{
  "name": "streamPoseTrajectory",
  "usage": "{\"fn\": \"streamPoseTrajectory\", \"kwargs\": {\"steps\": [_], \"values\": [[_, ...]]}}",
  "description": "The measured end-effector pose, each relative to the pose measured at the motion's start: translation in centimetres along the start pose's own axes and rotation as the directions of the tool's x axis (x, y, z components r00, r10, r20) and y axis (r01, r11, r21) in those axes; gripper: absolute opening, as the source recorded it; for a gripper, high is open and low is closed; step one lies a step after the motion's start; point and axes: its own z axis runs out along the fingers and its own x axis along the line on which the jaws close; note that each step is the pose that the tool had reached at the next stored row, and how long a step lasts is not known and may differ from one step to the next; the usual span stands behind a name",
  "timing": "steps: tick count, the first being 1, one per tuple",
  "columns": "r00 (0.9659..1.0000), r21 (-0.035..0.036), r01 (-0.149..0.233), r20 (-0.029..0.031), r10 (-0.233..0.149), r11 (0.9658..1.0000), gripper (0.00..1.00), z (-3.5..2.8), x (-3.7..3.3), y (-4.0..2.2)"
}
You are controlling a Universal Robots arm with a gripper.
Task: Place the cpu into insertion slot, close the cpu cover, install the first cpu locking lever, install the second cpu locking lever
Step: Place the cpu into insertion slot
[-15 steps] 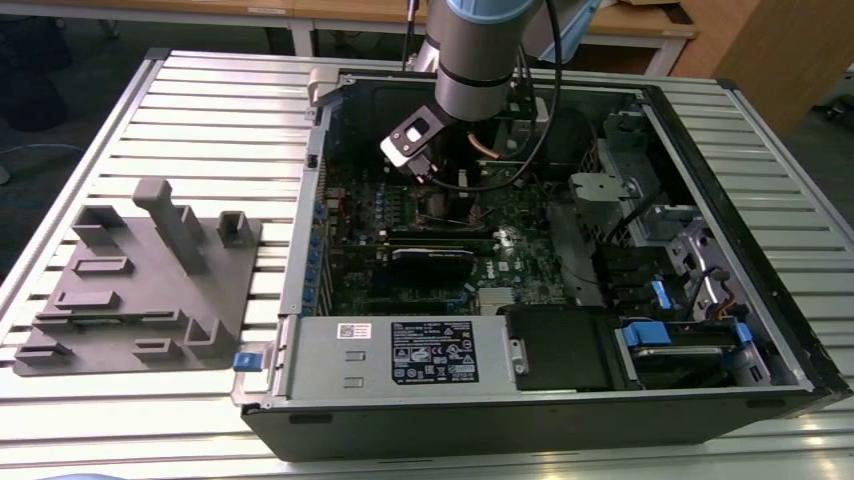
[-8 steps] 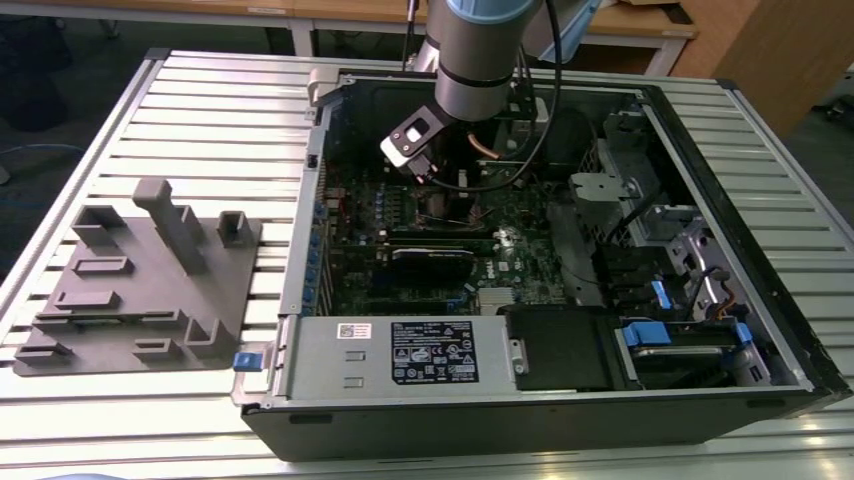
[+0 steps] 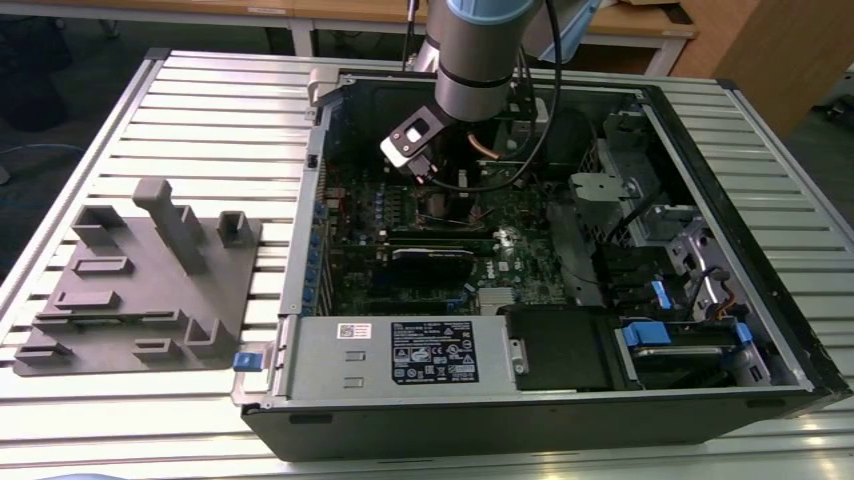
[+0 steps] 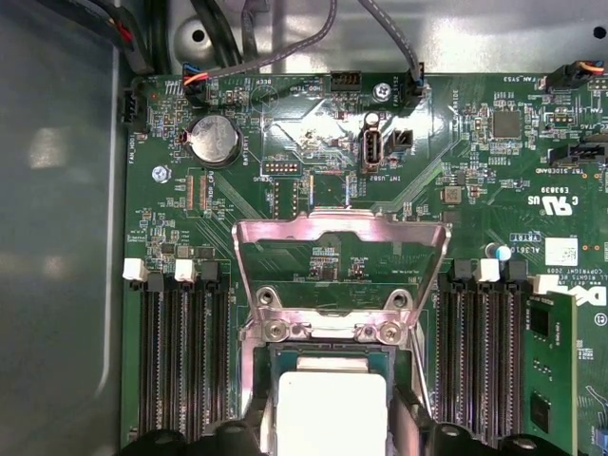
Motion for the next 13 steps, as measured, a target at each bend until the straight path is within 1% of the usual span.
{"fn": "streamPoseTrajectory", "kwargs": {"steps": [1,5,7,9,13], "values": [[1.0000,0.0001,0.000,0.0001,0.000,1.0000,0.62,0.00,0.00,0.00],[1.0000,0.0003,0.000,0.0005,0.000,1.0000,0.62,-0.01,-0.01,-0.01],[1.0000,0.0003,0.000,0.0004,0.000,1.0000,0.62,-0.11,-0.01,-0.01],[1.0000,0.0002,0.000,0.0003,0.000,1.0000,0.62,-0.40,0.00,0.00],[1.0000,0.0001,0.000,0.0003,0.000,1.0000,0.62,-1.18,0.02,0.00]]}}
